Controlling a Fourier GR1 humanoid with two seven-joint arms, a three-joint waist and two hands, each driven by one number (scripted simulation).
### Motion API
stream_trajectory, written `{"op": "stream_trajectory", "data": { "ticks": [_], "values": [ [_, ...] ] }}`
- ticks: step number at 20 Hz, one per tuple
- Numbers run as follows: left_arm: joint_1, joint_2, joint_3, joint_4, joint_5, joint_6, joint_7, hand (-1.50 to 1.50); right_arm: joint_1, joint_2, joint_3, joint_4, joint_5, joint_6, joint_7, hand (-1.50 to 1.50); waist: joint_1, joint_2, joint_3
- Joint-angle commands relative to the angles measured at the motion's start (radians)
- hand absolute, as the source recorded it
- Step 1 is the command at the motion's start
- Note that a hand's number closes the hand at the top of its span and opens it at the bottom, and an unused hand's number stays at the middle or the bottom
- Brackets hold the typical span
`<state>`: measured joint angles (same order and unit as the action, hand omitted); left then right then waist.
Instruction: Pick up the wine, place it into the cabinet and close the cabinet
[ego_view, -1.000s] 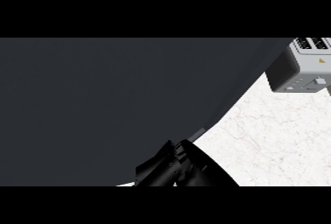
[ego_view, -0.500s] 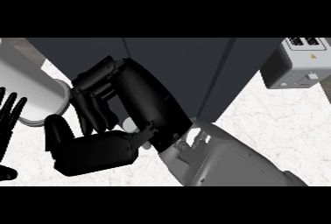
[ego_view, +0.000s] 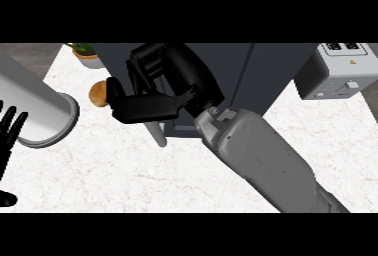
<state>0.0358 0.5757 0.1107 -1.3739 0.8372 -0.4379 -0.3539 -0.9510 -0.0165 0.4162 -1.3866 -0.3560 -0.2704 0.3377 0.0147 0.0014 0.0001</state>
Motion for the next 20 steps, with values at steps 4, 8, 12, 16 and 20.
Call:
{"op": "stream_trajectory", "data": {
  "ticks": [4,8,12,16,20],
  "values": [
    [-0.002,0.019,0.059,0.019,0.017,-0.049,0.029,-1.50,-0.009,-0.035,-0.104,0.173,0.032,0.128,-0.096,1.50,-0.001,0.001,0.000],
    [-0.002,-0.021,0.033,-0.020,-0.004,-0.012,0.038,-1.50,-0.019,-0.058,-0.144,0.255,0.022,0.200,-0.160,1.50,0.004,0.003,0.000],
    [-0.011,-0.026,0.030,0.032,-0.035,-0.042,0.016,-1.50,-0.024,-0.068,-0.145,0.265,0.049,0.184,-0.172,1.50,-0.003,0.004,-0.001],
    [-0.023,-0.020,0.025,-0.011,-0.019,-0.035,0.044,-1.50,0.018,-0.081,-0.153,0.331,0.058,0.223,-0.269,1.50,0.007,0.008,0.000],
    [-0.037,-0.018,0.031,-0.012,0.000,-0.035,0.064,-1.50,-0.044,-0.081,-0.172,0.350,0.056,0.236,-0.250,1.50,0.008,0.005,0.000]
  ]
}}
